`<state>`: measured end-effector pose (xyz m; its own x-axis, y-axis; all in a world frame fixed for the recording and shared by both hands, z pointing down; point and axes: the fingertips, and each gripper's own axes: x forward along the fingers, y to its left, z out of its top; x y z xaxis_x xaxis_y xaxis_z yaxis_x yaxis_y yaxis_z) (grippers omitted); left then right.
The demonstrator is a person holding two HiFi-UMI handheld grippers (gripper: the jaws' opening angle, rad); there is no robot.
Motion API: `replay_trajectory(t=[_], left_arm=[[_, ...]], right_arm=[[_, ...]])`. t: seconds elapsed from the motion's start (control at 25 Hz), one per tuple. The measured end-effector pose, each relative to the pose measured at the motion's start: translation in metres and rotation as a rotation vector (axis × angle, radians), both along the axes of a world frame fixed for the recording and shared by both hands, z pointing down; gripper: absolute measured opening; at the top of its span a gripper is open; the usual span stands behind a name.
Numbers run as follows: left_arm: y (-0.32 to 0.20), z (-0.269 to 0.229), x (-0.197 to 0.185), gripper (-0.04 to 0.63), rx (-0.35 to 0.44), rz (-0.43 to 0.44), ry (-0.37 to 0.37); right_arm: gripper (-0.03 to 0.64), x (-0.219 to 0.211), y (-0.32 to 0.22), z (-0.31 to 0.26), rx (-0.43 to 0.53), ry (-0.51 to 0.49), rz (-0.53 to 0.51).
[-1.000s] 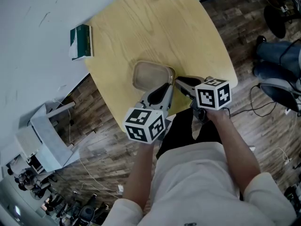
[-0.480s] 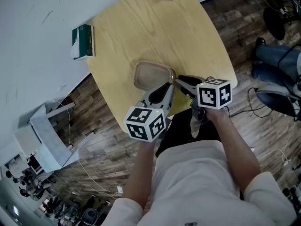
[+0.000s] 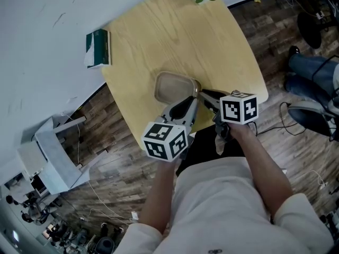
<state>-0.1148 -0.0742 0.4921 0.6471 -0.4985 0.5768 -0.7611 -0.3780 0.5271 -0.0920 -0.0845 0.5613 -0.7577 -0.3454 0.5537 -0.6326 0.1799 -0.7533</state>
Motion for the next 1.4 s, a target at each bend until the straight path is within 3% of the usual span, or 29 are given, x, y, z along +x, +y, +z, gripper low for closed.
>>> replay_trajectory(t=[0.52,1.4], left_arm=[[0.007,-0.018,-0.004,0.035,0.03,0.032,-0.076],[0.009,-0.048,-0.016,0.035,0.076,0.003,-0.099]], right_arm=[[0.037,0.006,0.003,0.0,-0.002,0.035,0.011],[0.032,0.033,-0.005,0.002,-0.003,0.092,0.034]])
